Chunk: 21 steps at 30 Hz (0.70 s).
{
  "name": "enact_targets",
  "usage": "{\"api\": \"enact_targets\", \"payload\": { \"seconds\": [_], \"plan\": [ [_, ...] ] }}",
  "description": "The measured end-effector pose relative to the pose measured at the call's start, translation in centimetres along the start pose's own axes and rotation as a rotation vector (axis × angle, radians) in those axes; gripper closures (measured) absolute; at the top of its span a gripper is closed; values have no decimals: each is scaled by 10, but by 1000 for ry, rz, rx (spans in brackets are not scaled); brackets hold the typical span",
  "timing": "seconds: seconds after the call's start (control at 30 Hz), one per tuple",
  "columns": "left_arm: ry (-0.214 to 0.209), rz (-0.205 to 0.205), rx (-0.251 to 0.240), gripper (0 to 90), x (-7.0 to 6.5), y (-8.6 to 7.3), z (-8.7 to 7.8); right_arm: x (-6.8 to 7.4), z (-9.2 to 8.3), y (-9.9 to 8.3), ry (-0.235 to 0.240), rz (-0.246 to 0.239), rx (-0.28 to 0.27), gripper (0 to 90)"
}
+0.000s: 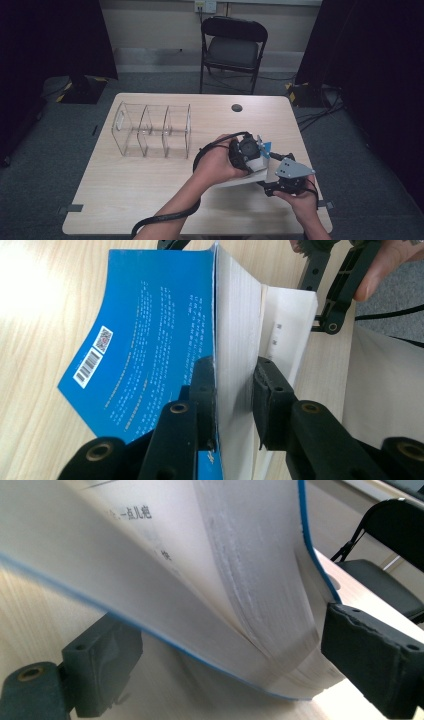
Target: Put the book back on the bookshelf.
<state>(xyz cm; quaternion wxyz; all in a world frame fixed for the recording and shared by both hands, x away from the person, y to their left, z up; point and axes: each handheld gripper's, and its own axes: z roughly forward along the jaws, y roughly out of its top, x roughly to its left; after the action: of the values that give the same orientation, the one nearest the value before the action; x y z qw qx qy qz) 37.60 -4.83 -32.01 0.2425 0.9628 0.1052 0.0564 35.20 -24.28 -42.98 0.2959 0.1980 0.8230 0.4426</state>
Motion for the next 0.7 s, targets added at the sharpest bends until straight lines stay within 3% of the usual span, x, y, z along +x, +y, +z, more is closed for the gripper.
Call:
{"api": "enact_targets", "payload": {
  "seconds": [0.1,0.27,0.33,0.43,0.57,0.7],
  "plan": [
    [-8,-4,-3,733,1,-2,2,-3,1,-2,22,-2,-1,121],
    [5,4,27,736,5,-4,0,-7,-2,-3,37,-25,43,405],
    [-6,-1,25,737,7,-6,-3,-8,-4,-3,43,-18,41,440],
    [-6,7,29,737,6,-6,-3,-7,-4,-3,41,-30,28,417],
    [-7,7,18,736,3,-5,-1,2,2,-4,8,-93,27,198],
    [-4,20,18,736,2,-3,-2,7,6,-4,-2,-105,16,130]
  ]
}}
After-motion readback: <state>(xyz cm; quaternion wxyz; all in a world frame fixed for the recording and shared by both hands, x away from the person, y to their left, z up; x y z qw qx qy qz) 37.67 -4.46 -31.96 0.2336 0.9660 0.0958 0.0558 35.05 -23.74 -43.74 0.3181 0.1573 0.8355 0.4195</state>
